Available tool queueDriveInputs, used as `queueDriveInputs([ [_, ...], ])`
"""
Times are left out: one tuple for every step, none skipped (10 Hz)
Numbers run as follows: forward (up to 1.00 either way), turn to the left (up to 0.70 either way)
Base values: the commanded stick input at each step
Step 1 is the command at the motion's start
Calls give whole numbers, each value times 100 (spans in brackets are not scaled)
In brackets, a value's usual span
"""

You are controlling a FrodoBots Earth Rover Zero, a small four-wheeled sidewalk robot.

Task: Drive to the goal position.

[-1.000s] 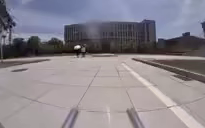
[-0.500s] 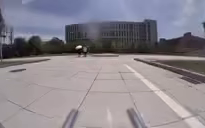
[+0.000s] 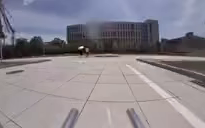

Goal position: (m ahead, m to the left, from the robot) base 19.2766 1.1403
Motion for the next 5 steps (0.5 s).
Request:
queueDriveInputs([
  [50, 0],
  [50, 0],
  [50, 0],
  [50, 0],
  [50, 0],
])
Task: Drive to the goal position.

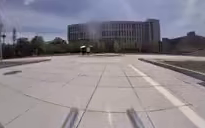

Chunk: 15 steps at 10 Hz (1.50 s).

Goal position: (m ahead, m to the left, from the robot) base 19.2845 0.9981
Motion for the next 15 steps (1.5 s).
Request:
queueDriveInputs([
  [50, 0],
  [50, 0],
  [50, 0],
  [50, 0],
  [50, 0],
  [50, 0],
  [50, 0],
  [50, 0],
  [50, 0],
  [50, 0],
  [50, 0],
  [50, 0],
  [50, 0],
  [50, 0],
  [50, 0],
])
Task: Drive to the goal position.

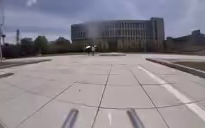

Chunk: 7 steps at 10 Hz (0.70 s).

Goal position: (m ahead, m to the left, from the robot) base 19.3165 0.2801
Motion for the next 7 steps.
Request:
queueDriveInputs([
  [50, 0],
  [50, 0],
  [50, 0],
  [50, 0],
  [50, 0],
  [50, 0],
  [50, 0],
])
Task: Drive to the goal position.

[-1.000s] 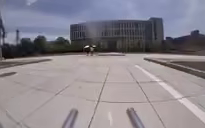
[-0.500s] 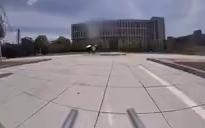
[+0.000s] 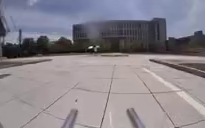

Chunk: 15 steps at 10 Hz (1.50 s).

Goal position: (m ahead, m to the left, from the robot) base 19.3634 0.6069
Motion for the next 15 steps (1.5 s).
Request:
queueDriveInputs([
  [50, 0],
  [50, 0],
  [50, 0],
  [50, 0],
  [50, 0],
  [50, 0],
  [50, 0],
  [50, 0],
  [50, 20],
  [50, 50],
  [50, 50],
  [50, 23],
  [50, 0],
  [50, 0],
  [50, 0],
])
